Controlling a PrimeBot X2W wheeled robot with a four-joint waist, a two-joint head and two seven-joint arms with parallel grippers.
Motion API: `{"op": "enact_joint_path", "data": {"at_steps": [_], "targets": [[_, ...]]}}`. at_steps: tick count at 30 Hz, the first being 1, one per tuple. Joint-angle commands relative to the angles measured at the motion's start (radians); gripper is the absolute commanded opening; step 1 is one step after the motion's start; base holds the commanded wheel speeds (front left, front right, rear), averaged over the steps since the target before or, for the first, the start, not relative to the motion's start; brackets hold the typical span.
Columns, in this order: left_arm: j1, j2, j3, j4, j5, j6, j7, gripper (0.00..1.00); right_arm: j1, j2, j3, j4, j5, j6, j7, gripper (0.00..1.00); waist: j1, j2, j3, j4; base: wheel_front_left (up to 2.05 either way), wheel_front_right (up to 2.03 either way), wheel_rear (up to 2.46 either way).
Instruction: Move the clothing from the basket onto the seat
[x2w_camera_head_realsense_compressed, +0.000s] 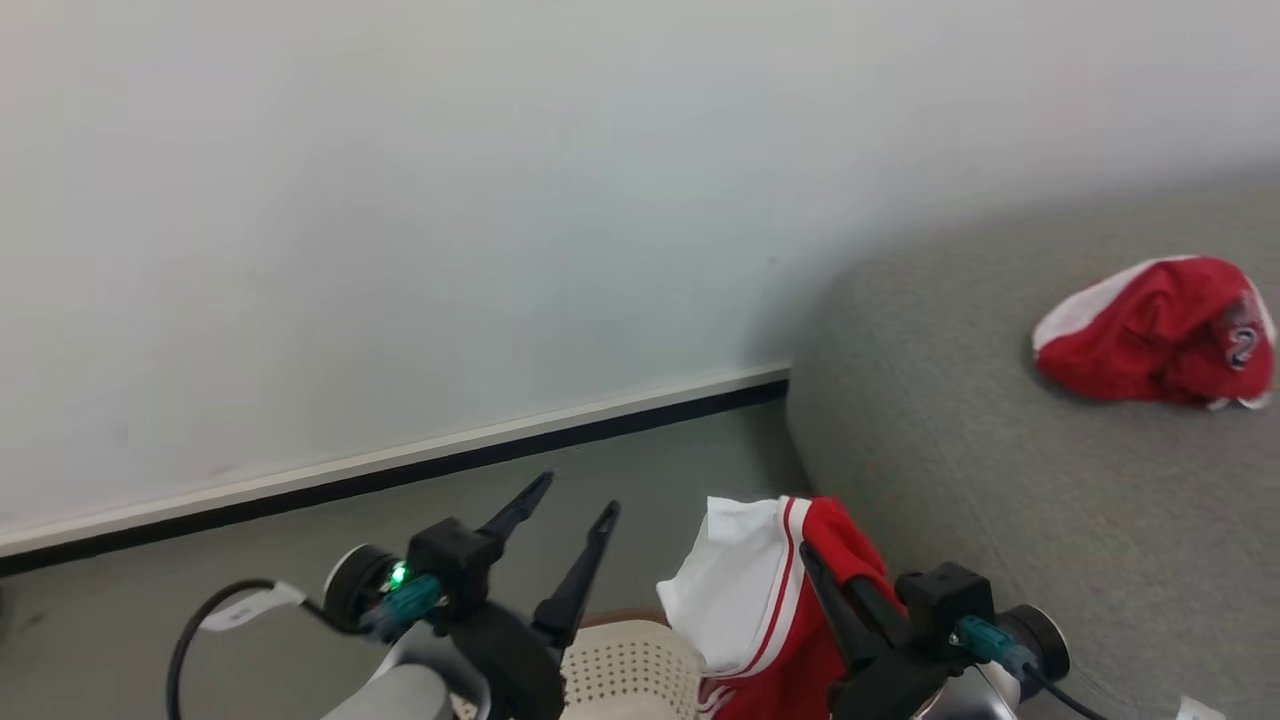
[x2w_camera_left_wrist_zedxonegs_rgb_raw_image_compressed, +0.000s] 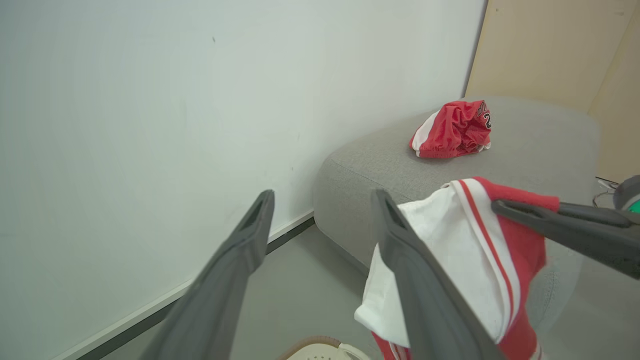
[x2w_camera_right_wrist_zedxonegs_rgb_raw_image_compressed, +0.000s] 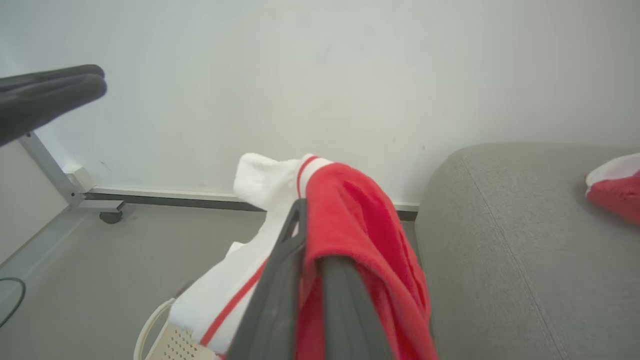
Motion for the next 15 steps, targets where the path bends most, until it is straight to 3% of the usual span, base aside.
{"op": "enact_joint_path", "data": {"at_steps": [1,8,15], "targets": [[0.032,0.022,0.014,-0.018,0.016,0.018,-0.007,1.00,0.006,-0.001,0.003,-0.021,-0.009,0.000,0.006,0.00,0.0000,0.0000,0.027,-0.096,0.00,0.00,0.00],[0.120,0.093,0.057,-0.095,0.051,0.053,-0.009,1.00,0.027,-0.014,-0.020,-0.088,-0.013,0.000,0.029,0.00,0.0000,0.0000,0.073,-0.233,0.00,0.00,0.00],[0.201,0.123,0.123,-0.164,0.072,0.093,-0.009,1.00,0.053,0.002,-0.043,-0.112,-0.010,0.000,0.026,0.00,0.0000,0.0000,0.109,-0.342,0.00,0.00,0.00]]}}
